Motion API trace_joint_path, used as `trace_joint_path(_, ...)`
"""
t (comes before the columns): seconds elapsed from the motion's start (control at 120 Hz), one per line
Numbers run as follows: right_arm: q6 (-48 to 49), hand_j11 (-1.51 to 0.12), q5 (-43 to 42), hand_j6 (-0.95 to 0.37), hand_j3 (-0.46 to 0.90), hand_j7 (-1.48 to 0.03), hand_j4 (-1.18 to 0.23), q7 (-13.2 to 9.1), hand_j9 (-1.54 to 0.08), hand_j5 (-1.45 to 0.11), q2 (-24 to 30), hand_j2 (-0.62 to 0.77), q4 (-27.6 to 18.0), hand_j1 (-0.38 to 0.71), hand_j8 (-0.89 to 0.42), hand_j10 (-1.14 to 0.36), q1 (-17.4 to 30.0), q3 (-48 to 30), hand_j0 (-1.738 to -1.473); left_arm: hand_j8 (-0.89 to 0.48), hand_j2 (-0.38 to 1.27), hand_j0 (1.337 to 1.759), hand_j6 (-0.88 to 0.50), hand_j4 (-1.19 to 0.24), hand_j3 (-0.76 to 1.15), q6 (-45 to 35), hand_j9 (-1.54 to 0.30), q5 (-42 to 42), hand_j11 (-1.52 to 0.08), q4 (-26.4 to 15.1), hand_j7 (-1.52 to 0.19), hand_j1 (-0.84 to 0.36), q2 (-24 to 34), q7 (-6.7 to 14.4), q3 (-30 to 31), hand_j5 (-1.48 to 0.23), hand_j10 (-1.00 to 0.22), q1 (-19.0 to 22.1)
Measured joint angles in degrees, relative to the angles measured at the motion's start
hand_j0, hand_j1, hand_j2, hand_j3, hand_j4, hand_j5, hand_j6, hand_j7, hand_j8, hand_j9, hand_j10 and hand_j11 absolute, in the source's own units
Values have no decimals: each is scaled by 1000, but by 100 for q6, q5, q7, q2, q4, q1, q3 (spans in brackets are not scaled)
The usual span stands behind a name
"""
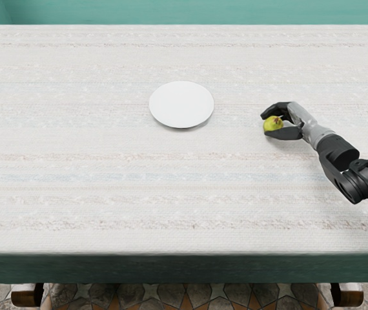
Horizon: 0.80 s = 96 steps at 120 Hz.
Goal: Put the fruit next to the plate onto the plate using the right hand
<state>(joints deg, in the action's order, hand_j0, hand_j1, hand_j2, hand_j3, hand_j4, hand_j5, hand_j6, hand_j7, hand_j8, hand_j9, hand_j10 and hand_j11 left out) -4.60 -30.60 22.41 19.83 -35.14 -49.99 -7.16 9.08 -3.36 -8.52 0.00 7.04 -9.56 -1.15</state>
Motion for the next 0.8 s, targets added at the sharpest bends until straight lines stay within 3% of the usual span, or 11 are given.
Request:
trace_joint_path(0.05,26,-733,3,-472,-1,-901,-731,8,-894,-839,2,36,-1,354,-271,-235,-6,13,-1648,-1,0,1658,-1,-1,0,-1,-1,-1,-1,0,-1,348,0,0,1,-1,-1,0)
trace_joint_path(0.067,34,-834,6,-461,-1,-916,-747,9,-901,-844,3,46,0,361,-263,-168,-8,17,-1648,-1,0,1658,-1,-1,0,-1,-1,-1,-1,0,-1,348,0,0,1,-1,-1,0)
trace_joint_path(0.1,63,-800,9,-439,-1,-944,-774,8,-926,-862,5,61,1,376,-242,-188,-11,24,-1647,-1,0,1658,-1,-1,0,-1,-1,-1,-1,0,-1,348,0,1,2,-1,-1,0)
trace_joint_path(0.142,116,-952,13,-439,-2,-977,-809,1,-944,-876,10,93,2,388,-243,-85,-18,27,-1646,-1,0,1658,-1,-1,0,0,-1,-1,-1,0,-1,348,0,0,1,-1,-1,0)
trace_joint_path(0.258,263,-1094,32,-444,-1,-1043,-877,-32,-984,-910,21,149,2,412,-241,38,-49,38,-1643,-1,0,1658,-1,-1,0,0,-1,1,-1,0,-1,348,0,-1,-2,-1,-1,0)
trace_joint_path(0.267,278,-1012,34,-449,-1,-1046,-878,-34,-991,-916,22,158,1,411,-243,-12,-52,39,-1643,-1,0,1658,-1,-1,0,0,-1,1,-1,0,-1,348,0,-1,-2,-1,-1,0)
trace_joint_path(0.283,305,-1087,37,-462,0,-1053,-883,-40,-995,-922,23,178,-1,409,-256,33,-63,40,-1644,-1,0,1658,-1,-1,0,-1,-1,1,-1,0,-1,348,0,-1,-2,-1,-1,0)
trace_joint_path(0.4,622,-1112,59,-535,0,-1086,-878,-52,-1063,-1011,34,239,-25,392,-278,-315,-181,21,-1647,-1,0,1658,-1,-1,0,-1,-1,1,-1,0,-1,348,0,-1,-2,-1,-1,0)
trace_joint_path(0.542,979,-1156,82,-580,1,-1108,-864,-74,-1121,-1089,29,292,-51,368,-288,-375,-404,-1,-1648,-1,0,1658,-1,-1,0,-1,-1,1,-1,0,-1,348,0,-1,-2,-1,-1,0)
trace_joint_path(0.8,1419,-1235,114,-632,2,-1121,-834,-117,-1204,-1182,-273,205,-68,294,-297,-412,-925,-14,-1652,-1,0,1658,-1,-1,0,1,-1,2,-1,0,-1,348,0,-1,-3,-1,-1,0)
